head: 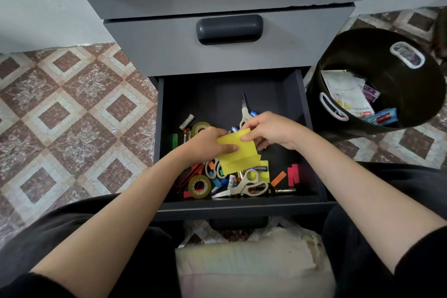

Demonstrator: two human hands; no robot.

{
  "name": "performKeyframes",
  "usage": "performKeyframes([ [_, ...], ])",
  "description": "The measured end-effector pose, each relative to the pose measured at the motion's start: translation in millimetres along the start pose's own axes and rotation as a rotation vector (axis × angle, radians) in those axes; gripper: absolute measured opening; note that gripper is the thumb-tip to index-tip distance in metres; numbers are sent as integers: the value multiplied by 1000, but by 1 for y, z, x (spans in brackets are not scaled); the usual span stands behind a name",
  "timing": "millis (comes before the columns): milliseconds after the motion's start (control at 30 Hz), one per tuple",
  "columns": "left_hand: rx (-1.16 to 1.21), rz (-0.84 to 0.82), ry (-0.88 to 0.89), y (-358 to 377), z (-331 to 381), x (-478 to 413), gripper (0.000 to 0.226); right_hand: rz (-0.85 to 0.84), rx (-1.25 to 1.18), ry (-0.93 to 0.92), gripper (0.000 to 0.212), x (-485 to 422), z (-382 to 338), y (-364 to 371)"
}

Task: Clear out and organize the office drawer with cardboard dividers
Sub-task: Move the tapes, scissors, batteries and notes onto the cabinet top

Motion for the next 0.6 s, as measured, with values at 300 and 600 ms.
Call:
performKeyframes([
  [300, 80, 120, -166, -24, -24, 3, 33, 288, 433, 125, 22, -16, 38, -14],
  [600, 35, 114, -167, -23, -26, 2, 40, 150, 578, 238, 15, -18, 66, 8],
])
Point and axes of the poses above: each hand's wrist, its own x-axis away from the middle knuckle, its own y-axis out of the palm, z = x × y, the point moved 8 cm from there along -x, towards the middle knuckle, and after that the axes turned 2 degrees about y, right-handed, at the moved point
